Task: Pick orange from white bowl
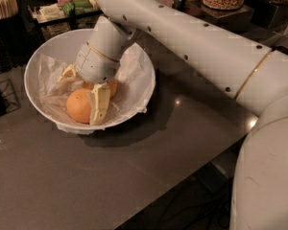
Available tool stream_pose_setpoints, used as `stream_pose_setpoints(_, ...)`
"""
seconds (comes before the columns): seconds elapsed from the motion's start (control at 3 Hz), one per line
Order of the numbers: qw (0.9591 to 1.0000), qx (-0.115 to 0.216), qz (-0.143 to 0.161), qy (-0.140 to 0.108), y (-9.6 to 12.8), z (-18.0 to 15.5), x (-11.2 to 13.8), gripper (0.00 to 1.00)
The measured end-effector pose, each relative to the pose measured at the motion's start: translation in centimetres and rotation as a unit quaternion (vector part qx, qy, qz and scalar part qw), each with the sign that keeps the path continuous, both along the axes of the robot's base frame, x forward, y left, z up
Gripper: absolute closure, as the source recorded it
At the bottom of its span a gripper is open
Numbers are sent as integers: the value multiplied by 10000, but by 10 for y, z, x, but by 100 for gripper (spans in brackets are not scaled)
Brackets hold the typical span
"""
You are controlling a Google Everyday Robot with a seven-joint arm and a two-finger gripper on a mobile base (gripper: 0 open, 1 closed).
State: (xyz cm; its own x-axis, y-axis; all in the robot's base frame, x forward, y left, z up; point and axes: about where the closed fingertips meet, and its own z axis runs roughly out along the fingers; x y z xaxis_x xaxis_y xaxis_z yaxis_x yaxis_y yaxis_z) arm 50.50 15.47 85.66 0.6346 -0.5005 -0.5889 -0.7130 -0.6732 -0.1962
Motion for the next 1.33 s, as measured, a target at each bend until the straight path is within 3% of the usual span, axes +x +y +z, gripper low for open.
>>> stream_pose_setpoints(0.33, 9999, -106, 77, 88, 4, -4, -7, 19)
stream_pose_setpoints(1.33, 9998, -156, 81, 110, 5, -3, -10, 85)
